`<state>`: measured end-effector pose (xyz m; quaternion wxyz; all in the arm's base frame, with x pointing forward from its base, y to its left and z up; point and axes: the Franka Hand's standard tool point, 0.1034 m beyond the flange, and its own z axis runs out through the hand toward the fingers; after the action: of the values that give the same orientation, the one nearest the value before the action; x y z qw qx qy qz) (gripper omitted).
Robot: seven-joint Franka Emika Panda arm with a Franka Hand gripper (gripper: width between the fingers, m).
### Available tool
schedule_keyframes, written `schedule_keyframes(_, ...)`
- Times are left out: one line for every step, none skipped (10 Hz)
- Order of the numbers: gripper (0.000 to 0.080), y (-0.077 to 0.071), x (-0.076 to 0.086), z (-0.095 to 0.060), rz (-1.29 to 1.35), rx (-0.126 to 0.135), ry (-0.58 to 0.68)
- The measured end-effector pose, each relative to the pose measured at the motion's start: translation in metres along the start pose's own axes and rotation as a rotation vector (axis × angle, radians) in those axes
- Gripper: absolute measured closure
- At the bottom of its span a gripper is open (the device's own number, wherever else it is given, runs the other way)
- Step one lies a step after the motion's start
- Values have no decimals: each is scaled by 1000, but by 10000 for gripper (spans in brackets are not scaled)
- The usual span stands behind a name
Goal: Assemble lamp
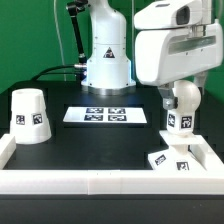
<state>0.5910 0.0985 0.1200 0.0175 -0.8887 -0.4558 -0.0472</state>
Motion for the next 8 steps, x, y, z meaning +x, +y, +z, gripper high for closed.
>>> schedule_keyframes(101, -1, 1, 0, -50, -2, -3)
schedule_keyframes(101, 0, 1, 1, -171, -6, -11)
schedule_keyframes(101, 1, 2, 1, -258, -12, -18)
schedule_keyframes(101, 3, 3, 1, -323, -19, -26)
schedule_keyframes(101, 4, 3, 1, -406, -26, -38)
schedule_keyframes(101, 4, 2, 2, -470, -28, -48)
schedule_keyframes(101, 5, 0, 3, -496, -28, -53)
schedule_keyframes(101, 5, -1, 4, -486, -27, -54)
